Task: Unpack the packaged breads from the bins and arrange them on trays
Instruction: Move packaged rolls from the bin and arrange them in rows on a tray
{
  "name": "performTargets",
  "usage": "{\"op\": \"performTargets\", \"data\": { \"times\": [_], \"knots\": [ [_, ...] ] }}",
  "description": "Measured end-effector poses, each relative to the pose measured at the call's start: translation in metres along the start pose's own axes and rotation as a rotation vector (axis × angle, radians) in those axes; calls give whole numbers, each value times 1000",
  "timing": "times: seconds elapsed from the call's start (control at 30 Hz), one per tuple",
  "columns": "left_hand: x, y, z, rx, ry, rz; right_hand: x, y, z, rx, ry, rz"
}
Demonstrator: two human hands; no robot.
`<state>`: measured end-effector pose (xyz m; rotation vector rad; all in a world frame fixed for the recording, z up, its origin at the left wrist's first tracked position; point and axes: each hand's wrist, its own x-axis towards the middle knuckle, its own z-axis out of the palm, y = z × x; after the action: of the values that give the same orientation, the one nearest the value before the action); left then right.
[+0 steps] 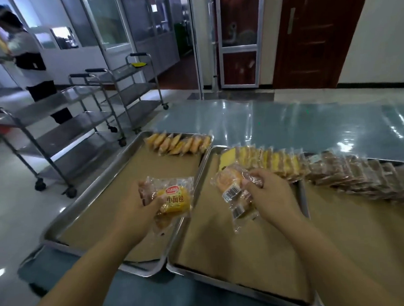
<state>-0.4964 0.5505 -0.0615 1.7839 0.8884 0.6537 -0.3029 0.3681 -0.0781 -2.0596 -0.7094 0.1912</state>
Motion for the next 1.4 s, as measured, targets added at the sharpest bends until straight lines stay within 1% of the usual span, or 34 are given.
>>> {"op": "performTargets", "data": {
  "times": [0.2,0.37,0.53,0.77,0.9,0.97,1.03,1.07,1.1,1.17,1.2,1.27,1.33,1.4],
  "knots": [
    [55,-26,-44,116,-11,-19,37,-31,67,-13,-72,61],
    [109,-55,-56,153,-29,-40,64,-48,116,-25,-115,139],
    [180,-87,-61,104,-91,-15,94,-70,172,-173,-58,206],
    [256,-113,-43,163,-261,22,148,-84,239,-285,-79,316],
    [285,-122,-21,245,-388,125,174,-73,258,-314,28,303],
    [298,-128,-9,324,-452,236,185,-65,264,-235,40,320],
    [309,-138,1,418,-507,367,193,-55,268,-149,5,369],
    [312,-144,5,451,-555,405,193,-50,268,-136,-24,398],
    [315,-151,8,474,-607,427,193,-45,267,-154,-53,411],
    [319,-164,12,493,-675,475,188,-35,265,-246,-94,366],
    [321,-170,14,491,-687,507,185,-32,263,-303,-99,316],
    [324,-177,18,468,-691,544,178,-25,262,-371,-58,237],
    [327,-181,22,474,-677,539,175,-19,262,-387,1,224],
    [332,-183,27,530,-644,553,177,-14,265,-384,22,230]
  ]
}}
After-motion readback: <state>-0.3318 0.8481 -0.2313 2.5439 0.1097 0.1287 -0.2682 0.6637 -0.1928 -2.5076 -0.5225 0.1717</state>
